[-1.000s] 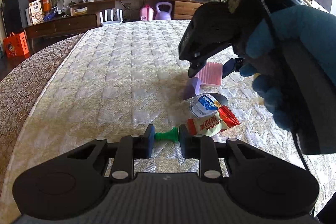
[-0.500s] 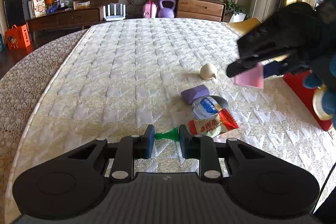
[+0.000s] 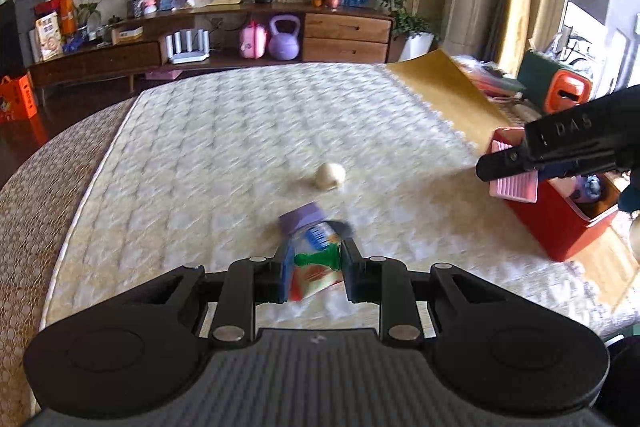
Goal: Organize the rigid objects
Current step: 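Carry the green piece with the left gripper while the right carries the comb to the red box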
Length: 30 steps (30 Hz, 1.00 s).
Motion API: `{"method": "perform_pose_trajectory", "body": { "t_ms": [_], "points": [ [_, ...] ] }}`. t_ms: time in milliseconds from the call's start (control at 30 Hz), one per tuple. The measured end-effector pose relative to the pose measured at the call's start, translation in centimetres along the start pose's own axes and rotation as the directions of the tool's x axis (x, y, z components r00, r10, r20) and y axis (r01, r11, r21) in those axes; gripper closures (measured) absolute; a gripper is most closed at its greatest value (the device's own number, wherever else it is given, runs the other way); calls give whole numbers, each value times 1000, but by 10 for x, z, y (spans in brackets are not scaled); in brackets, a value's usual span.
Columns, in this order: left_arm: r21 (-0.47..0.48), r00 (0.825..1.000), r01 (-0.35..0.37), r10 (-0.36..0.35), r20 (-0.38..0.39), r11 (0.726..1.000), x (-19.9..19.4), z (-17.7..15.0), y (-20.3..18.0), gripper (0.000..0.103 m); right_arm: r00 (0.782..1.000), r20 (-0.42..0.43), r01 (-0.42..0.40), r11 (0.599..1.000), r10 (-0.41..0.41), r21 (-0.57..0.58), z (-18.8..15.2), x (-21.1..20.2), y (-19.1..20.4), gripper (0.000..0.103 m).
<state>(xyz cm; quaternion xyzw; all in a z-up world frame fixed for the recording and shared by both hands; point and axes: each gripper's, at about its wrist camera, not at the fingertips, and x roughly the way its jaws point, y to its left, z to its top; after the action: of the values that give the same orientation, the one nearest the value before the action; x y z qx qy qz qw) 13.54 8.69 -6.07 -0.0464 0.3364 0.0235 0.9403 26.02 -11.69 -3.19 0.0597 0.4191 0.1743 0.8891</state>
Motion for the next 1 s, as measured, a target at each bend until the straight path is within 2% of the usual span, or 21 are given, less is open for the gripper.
{"method": "perform_pose_trajectory", "body": {
  "t_ms": [233,433,633,1000],
  "points": [
    [34,999,47,-47,11,998,-10,20,-41,79,998,58,-1,1000,0,12,-2,-39,-36,61],
    [49,996,88,-87,-14,995,-3,34,-76,79,996,82,20,999,-22,30,-4,-63,-72,61],
    [65,992,120,-116,-57,991,11,41,-110,79,993,91,65,996,-70,59,-5,-76,-116,61],
    [167,984,172,-162,-75,971,30,61,-173,79,985,87,140,987,-147,76,-6,-78,-173,61]
  ]
}}
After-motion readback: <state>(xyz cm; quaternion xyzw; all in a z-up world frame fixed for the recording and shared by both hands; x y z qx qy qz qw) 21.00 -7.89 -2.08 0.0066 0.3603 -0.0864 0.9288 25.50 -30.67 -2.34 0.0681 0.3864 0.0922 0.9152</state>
